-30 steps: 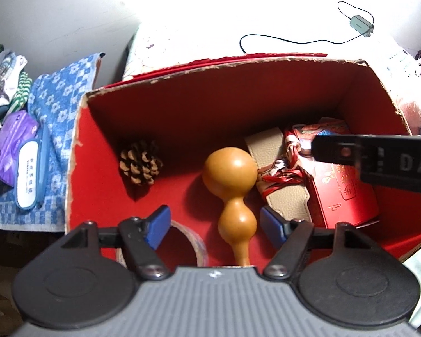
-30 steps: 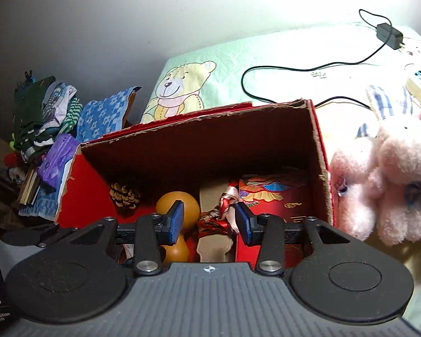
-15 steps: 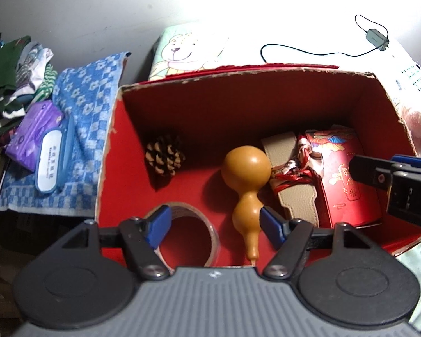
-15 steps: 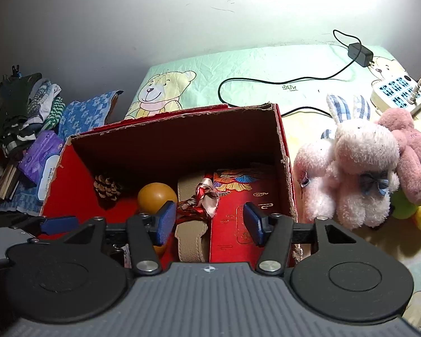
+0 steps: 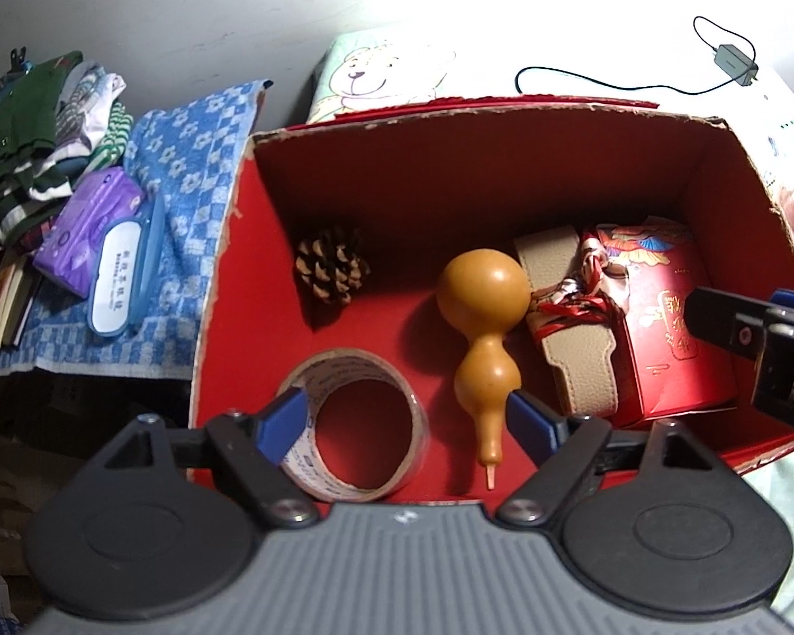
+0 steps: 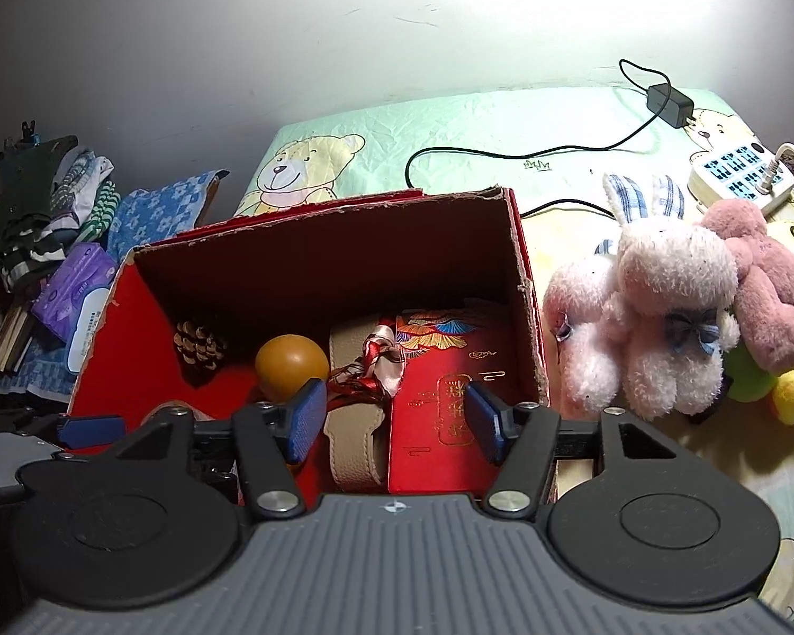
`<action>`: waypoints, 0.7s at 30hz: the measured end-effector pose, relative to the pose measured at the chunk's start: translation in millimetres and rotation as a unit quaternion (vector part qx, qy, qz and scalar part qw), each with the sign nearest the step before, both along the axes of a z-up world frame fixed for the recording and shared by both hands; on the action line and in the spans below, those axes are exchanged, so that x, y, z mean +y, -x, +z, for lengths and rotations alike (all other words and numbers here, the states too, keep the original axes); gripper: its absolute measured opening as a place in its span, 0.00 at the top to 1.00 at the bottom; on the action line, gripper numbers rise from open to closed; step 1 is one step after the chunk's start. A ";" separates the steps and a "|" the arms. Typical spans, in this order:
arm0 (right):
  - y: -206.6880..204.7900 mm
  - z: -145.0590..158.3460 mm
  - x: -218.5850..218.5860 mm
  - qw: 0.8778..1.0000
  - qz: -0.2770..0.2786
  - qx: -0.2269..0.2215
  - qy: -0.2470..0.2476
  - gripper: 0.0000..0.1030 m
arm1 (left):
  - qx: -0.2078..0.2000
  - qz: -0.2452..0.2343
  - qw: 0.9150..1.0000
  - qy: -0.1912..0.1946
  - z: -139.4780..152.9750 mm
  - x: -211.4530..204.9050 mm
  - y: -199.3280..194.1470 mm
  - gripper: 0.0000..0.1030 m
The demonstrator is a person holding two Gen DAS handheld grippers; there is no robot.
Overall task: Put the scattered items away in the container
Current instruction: 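Withdraw the open right gripper up out of the red box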
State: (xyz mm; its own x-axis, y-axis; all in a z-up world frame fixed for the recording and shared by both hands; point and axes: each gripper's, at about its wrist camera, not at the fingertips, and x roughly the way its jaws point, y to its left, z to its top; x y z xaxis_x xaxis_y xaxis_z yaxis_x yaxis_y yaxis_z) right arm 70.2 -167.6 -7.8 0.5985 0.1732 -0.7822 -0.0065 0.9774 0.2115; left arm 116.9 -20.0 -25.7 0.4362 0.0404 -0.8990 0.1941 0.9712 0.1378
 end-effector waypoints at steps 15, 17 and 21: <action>-1.9 -8.1 3.3 1.000 0.004 0.015 0.015 0.32 | -0.005 0.029 0.999 0.020 -11.4 7.4 -6.5 0.11; -2.0 -9.3 1.3 1.000 -0.002 0.018 0.014 0.32 | -0.005 0.030 0.999 0.027 -13.1 8.7 -8.2 0.10; -3.2 -10.5 0.9 1.000 -0.007 0.020 0.017 0.31 | -0.008 0.028 0.999 0.037 -15.6 9.6 -9.2 0.03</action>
State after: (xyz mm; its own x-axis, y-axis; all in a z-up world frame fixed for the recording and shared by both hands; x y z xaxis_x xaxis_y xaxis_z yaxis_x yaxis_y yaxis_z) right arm 73.4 -166.7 -18.2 0.5687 0.1385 -0.8108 0.0153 0.9838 0.1787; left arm 126.1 -10.4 -41.3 0.4500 -0.0017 -0.8930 0.1372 0.9883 0.0672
